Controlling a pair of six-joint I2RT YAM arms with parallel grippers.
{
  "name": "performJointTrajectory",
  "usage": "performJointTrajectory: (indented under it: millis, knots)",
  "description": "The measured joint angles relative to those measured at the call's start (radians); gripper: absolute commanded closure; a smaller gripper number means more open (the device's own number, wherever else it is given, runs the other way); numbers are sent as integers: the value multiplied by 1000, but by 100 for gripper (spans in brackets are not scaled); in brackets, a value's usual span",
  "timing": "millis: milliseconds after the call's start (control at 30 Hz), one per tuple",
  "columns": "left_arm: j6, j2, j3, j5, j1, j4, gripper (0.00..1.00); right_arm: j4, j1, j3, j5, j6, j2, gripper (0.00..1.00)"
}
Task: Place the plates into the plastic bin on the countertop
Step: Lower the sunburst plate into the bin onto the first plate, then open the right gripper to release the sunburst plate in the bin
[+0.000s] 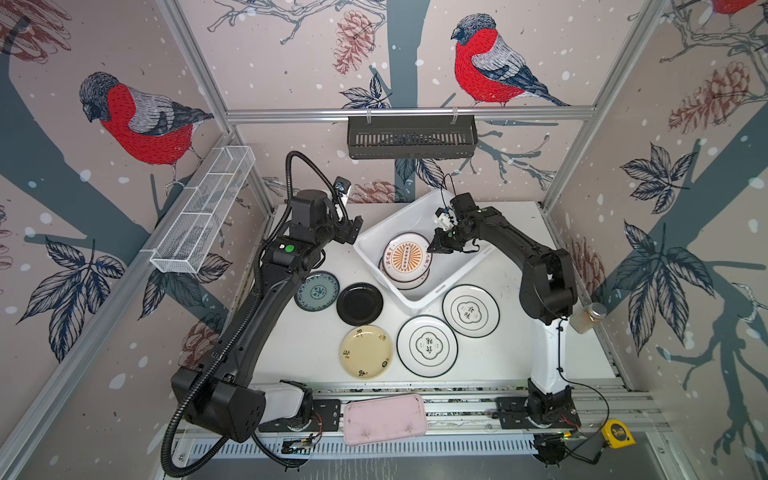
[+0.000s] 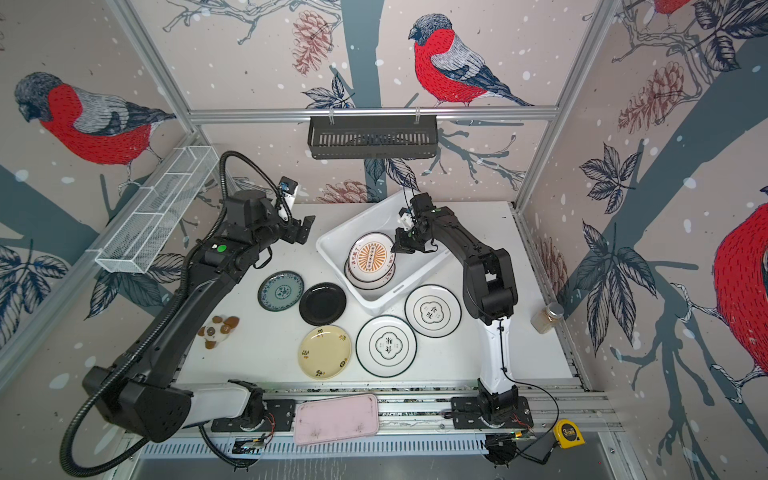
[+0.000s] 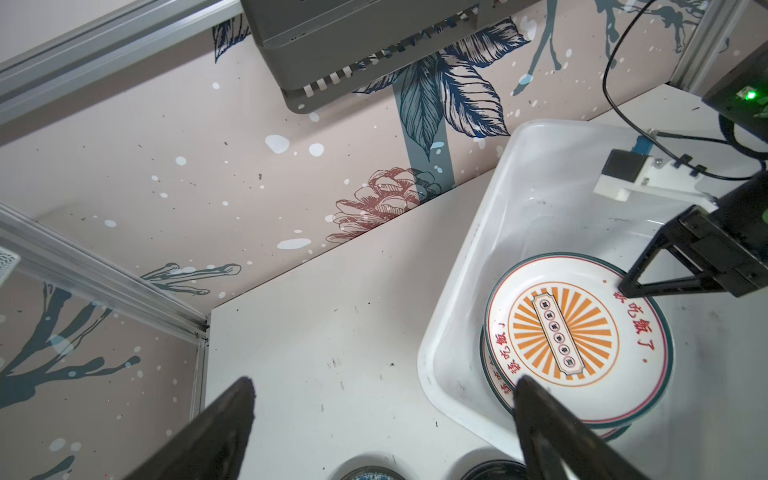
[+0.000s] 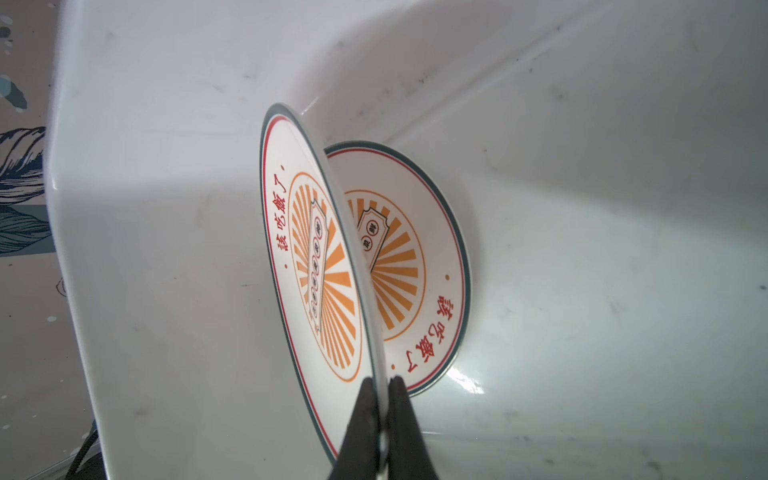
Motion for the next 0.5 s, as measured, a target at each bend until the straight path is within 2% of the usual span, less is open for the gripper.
performJointTrajectory:
  millis: [500]
  knots:
    - [-3, 72, 31, 0, 0, 41, 4, -48, -26, 84, -29, -43, 122, 88]
